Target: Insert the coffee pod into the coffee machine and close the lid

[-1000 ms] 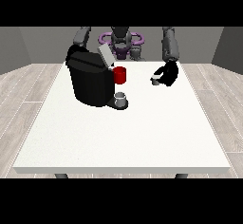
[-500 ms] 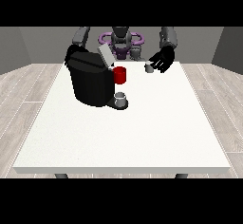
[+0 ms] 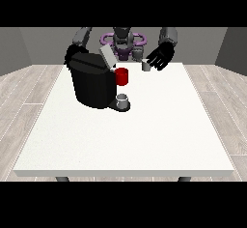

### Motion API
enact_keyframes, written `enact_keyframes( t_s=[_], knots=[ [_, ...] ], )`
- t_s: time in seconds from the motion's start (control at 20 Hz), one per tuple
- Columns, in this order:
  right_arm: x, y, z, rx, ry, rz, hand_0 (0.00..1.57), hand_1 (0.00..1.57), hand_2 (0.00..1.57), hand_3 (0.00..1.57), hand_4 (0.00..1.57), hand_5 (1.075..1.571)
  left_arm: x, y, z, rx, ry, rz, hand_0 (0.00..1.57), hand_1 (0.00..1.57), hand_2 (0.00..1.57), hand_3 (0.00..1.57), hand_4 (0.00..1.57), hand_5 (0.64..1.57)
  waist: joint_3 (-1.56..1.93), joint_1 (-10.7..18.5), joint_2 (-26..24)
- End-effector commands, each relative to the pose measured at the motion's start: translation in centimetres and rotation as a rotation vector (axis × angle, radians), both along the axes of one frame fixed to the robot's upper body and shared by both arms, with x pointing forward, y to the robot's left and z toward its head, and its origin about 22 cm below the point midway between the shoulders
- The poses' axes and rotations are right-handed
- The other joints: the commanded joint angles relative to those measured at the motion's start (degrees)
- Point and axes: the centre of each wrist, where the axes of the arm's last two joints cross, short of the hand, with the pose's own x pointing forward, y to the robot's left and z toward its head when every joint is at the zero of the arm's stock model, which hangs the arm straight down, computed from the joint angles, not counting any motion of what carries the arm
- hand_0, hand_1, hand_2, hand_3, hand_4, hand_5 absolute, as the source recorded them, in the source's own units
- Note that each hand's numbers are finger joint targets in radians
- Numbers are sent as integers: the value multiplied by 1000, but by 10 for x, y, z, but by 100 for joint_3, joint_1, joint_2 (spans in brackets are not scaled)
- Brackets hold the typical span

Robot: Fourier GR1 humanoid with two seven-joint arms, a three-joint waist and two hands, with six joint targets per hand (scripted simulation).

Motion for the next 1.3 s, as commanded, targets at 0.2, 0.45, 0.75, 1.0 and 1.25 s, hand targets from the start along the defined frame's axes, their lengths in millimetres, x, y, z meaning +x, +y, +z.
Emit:
enact_keyframes(
  t_s=[0.2, 0.45, 0.75, 1.0, 1.25],
  knots=[
    [11, 21, 37, -15, -54, 56, 0, 0, 0, 0, 508, 1571, 12, 2, 48, -48, -73, 45, 1272, 1272, 1307, 1244, 512, 1571, -2, -381, 144],
    [7, 38, 36, -19, -80, 44, 0, 0, 0, 0, 509, 1571, 18, -2, 84, -52, -139, 55, 1282, 1282, 1332, 1269, 479, 1571, -1, -596, 473],
    [7, 23, 30, -33, -123, 15, 0, 0, 0, 0, 520, 1571, 21, -13, 103, -28, -162, 54, 1262, 1262, 1313, 1244, 507, 1571, 1, -638, 598],
    [11, 5, 31, -54, -109, 13, 0, 0, 0, 0, 526, 1571, 23, -29, 101, -15, -152, 33, 1306, 1306, 1328, 1245, 487, 1571, 2, -613, 624],
    [10, 4, 40, -22, -110, 17, 0, 0, 0, 0, 514, 1571, 22, -13, 99, -22, -137, 45, 1305, 1305, 1326, 1229, 500, 1571, 1, -660, 702]
  ],
)
